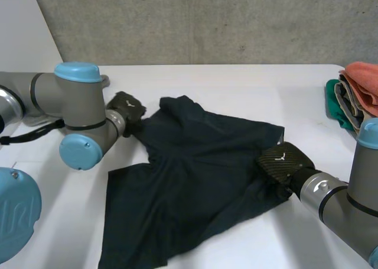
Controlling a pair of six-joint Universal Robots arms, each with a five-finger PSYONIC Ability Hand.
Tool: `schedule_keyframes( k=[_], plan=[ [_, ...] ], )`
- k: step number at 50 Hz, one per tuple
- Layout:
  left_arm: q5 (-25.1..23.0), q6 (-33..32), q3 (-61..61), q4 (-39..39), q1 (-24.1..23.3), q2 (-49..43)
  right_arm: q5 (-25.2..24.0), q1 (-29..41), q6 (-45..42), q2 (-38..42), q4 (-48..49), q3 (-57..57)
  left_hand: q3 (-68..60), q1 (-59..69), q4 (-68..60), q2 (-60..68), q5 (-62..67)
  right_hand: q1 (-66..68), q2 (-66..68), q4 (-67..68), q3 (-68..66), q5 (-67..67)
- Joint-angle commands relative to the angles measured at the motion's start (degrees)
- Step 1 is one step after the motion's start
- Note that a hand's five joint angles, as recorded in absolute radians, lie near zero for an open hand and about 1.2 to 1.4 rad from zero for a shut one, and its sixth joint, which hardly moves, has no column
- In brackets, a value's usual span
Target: Fold the laundry.
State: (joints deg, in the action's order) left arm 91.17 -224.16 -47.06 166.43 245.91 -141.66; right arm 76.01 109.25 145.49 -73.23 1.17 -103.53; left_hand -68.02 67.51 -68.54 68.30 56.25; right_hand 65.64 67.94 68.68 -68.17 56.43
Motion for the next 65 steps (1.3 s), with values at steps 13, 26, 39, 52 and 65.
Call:
schedule_keyframes(
  k=[13, 26, 39, 52, 65],
  plan=[
    [4.1, 4.2, -3.6, -2.7, -0.1, 7.4, -0.1, 2.0, 0.3, -0.4, -0.5, -0.1, 37.8, -37.3, 38.3, -38.1, -36.0, 14.4, 12.1, 11.3, -11.8, 13.6],
    [-4.5, 18.9, -22.4, -6.4, 4.0, 26.2, -1.1, 3.3, 9.2, 1.9, 4.5, 4.7, 38.6, -38.1, 39.2, -38.9, -36.9, 14.4, 12.1, 11.3, -11.8, 13.6],
    [-15.8, 30.7, -49.3, -7.3, 10.1, 45.1, 3.8, 4.4, 23.2, 8.6, 7.8, 14.6, 38.3, -37.8, 38.8, -38.6, -36.5, 14.4, 12.1, 11.3, -11.8, 13.6],
    [-10.8, 31.2, -57.6, -6.8, 5.5, 49.3, 8.9, 4.9, 25.2, 12.4, 7.7, 19.6, 41.2, -40.6, 41.7, -41.4, -39.4, 14.4, 12.1, 11.3, -11.8, 13.6],
    [-3.6, 31.0, -56.7, -6.6, 0.9, 43.3, 9.0, 4.8, 25.0, 13.6, 7.8, 20.8, 45.2, -44.7, 45.7, -45.5, -43.4, 14.4, 12.1, 11.3, -11.8, 13.6]
  ],
)
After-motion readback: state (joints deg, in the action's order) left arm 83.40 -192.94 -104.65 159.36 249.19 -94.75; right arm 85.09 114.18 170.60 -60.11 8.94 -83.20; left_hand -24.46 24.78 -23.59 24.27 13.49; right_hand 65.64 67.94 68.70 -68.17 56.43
